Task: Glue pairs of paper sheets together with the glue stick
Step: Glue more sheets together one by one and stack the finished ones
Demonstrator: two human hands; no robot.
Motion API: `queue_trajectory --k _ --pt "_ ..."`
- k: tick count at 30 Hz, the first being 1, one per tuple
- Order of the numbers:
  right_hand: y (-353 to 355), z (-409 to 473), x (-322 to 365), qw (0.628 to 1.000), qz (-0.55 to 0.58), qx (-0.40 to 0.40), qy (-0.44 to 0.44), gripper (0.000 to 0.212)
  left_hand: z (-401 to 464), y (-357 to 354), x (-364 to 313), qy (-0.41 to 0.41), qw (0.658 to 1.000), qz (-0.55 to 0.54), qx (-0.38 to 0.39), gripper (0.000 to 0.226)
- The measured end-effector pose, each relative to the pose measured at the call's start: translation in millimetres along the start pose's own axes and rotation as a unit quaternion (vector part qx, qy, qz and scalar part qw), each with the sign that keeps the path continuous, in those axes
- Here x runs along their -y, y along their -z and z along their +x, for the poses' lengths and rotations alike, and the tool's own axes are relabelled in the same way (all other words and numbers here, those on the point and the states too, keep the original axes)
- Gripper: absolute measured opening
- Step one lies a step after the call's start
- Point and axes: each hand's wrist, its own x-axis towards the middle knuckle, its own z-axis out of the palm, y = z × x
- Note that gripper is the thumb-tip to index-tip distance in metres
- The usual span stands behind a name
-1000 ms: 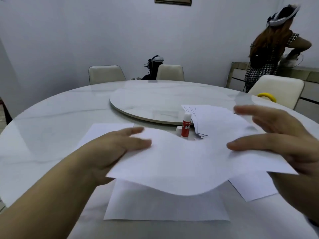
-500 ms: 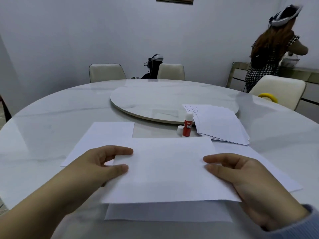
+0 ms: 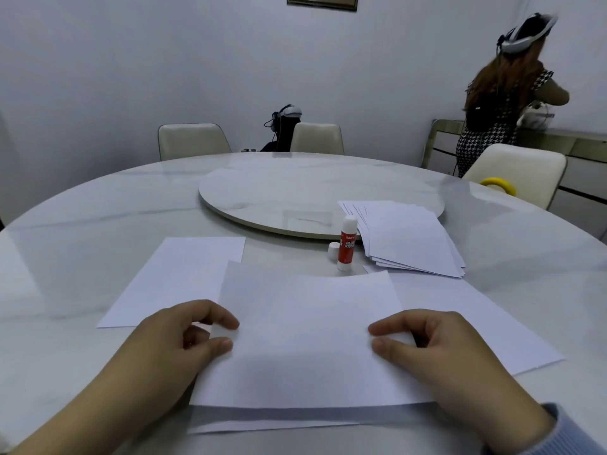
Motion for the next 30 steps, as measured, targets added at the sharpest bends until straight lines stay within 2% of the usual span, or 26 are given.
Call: queue_trajectory --k 15,30 --pt "-1.2 -3.3 -7.1 0.999 -0.044 0.003 0.006 0.019 -0.1 6.7 8.3 -0.024 0.997 0.056 0.048 0.041" --pt "-2.0 -5.6 -6.2 0.999 -0.053 0.012 -0.002 0.018 2.7 12.5 16.1 -0.046 0.994 0.053 0.088 0.040"
